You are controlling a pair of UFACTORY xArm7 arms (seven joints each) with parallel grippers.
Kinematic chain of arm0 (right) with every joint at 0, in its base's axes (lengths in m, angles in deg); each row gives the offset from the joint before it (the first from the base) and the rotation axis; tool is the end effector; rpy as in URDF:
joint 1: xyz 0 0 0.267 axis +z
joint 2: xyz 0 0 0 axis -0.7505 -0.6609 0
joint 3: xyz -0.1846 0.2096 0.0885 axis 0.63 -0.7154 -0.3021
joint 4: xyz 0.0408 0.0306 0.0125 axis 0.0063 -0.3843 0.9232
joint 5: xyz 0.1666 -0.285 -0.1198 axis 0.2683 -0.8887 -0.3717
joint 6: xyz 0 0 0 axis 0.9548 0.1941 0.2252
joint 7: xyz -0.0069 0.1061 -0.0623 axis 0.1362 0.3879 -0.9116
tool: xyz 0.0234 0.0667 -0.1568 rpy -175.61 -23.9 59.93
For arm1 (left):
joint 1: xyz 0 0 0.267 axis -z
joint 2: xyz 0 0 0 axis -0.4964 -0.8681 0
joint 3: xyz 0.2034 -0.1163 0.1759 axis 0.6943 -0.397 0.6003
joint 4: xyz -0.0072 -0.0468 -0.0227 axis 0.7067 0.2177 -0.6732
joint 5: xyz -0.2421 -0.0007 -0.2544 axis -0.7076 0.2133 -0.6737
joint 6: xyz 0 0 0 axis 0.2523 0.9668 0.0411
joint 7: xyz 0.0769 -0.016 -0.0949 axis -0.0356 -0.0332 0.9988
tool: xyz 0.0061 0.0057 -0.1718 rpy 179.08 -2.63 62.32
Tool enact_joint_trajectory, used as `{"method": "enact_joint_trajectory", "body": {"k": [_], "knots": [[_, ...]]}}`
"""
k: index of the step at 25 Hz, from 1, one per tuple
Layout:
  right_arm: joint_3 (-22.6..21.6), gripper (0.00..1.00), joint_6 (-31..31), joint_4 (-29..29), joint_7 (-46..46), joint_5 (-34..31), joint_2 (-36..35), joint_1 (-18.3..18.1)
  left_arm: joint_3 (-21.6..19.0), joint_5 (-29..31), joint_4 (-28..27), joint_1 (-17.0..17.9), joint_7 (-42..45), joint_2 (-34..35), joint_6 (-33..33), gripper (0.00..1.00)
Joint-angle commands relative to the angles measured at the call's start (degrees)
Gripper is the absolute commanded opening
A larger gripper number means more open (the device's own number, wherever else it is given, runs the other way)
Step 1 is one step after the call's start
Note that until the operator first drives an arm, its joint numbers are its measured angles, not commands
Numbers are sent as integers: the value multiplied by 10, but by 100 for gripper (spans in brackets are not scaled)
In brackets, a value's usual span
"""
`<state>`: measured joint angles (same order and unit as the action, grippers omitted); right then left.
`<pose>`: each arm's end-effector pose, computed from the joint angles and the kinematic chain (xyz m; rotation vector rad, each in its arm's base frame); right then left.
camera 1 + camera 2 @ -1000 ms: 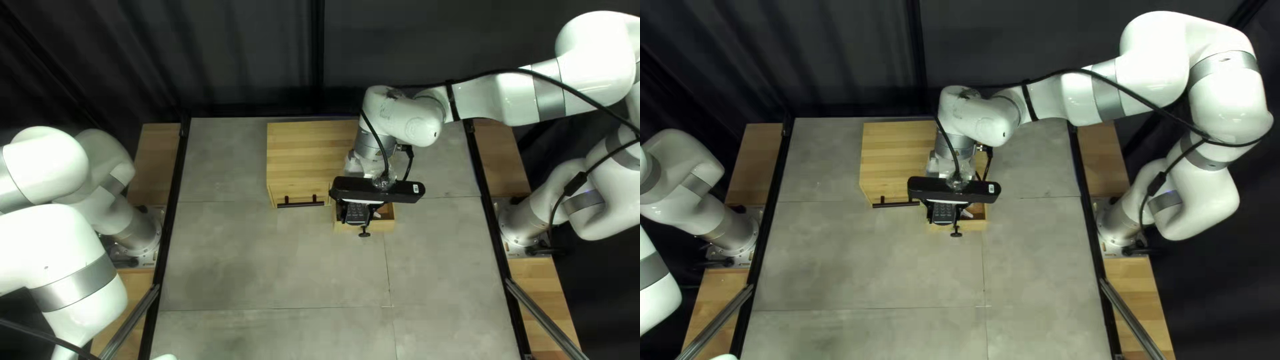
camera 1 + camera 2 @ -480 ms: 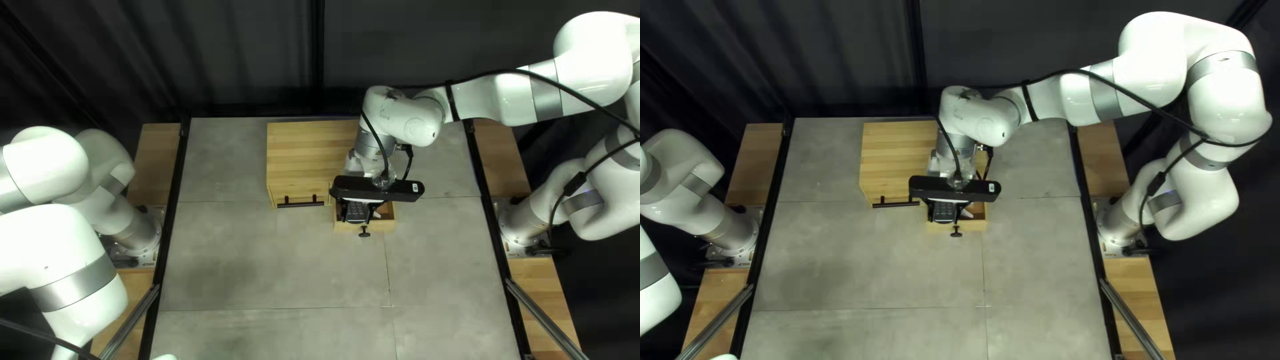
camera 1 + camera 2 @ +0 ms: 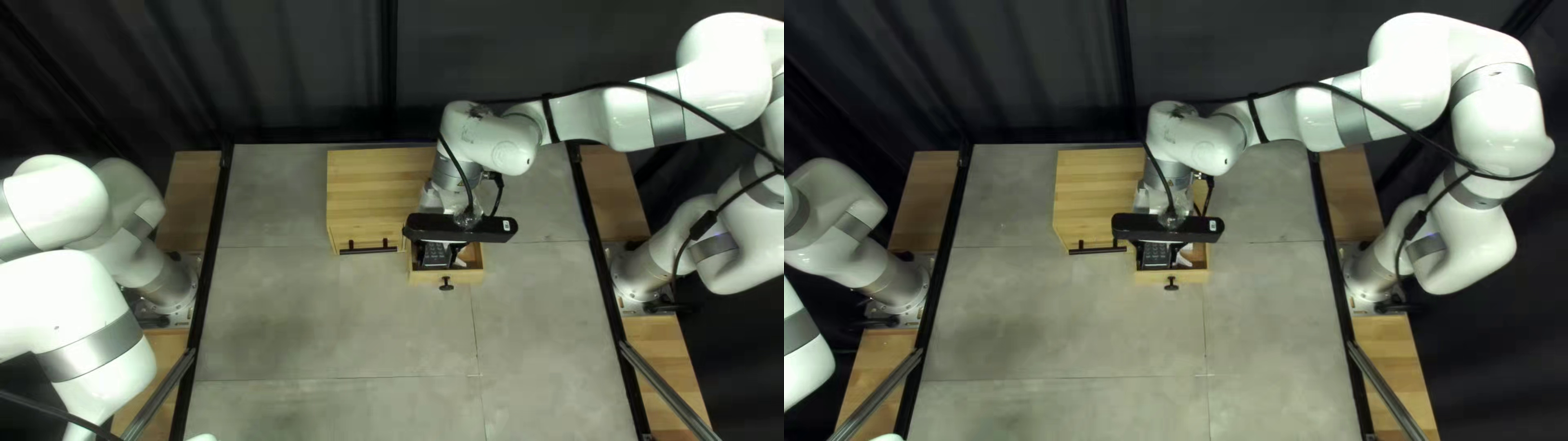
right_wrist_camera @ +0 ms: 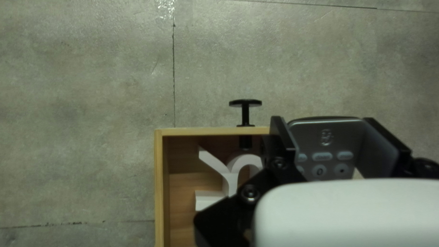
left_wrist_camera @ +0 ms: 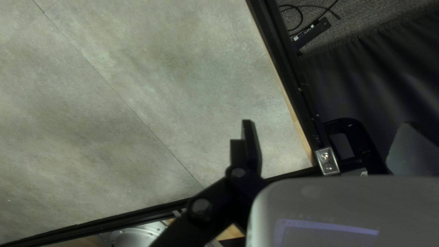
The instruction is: Open drawers and place objects into drawer and close
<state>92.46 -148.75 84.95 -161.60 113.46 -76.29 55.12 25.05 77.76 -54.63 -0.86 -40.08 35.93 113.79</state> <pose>0.4912 0.0129 0.1889 -1.9870 -2.0493 -0.5627 0.2331 -0.3899 0.1033 -2.8851 0.7445 0.2511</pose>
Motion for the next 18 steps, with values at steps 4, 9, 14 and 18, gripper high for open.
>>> {"method": "enact_joint_trajectory", "body": {"k": [4, 9, 14, 18], "knots": [[-1, 0, -1, 3, 6, -13, -3, 2, 0, 0, 0, 0, 0, 0, 0, 100], [-1, 0, -4, 2, 16, -20, -1, 3, 0, 0, 0, 0, 0, 0, 0, 100], [-2, 0, -5, 5, 18, -21, -5, 4, 0, 0, 0, 0, 0, 0, 0, 100], [-1, 0, -9, 11, 16, -24, -11, 3, 0, 0, 0, 0, 0, 0, 0, 100]]}}
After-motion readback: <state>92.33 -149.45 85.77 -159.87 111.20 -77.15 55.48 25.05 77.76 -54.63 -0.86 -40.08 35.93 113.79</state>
